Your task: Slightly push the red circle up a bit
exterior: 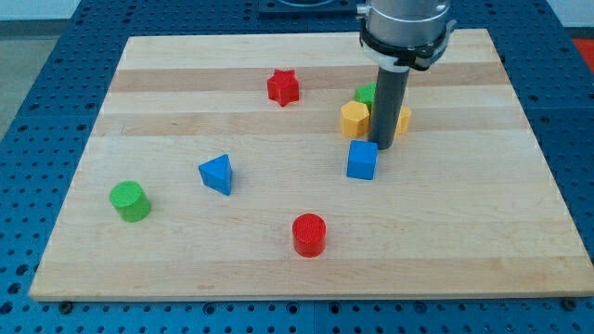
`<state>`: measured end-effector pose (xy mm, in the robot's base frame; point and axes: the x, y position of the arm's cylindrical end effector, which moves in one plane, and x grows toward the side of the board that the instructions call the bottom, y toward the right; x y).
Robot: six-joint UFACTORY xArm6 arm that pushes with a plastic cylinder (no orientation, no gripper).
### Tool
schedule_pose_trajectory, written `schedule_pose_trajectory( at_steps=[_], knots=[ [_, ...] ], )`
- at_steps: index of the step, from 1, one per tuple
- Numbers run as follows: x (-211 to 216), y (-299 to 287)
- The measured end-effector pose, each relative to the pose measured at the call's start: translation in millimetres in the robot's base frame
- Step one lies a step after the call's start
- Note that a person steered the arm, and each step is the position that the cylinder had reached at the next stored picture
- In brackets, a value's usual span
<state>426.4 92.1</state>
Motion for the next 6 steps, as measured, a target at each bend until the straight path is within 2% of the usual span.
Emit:
schedule_pose_trajectory(
  at_steps=[1, 2, 4, 5, 6],
  knots=[
    [6.9, 0.0],
    [106.1, 0.0],
    [121.2, -0.3],
    [170.1, -39.6],
    [190.4, -64.8]
  ],
)
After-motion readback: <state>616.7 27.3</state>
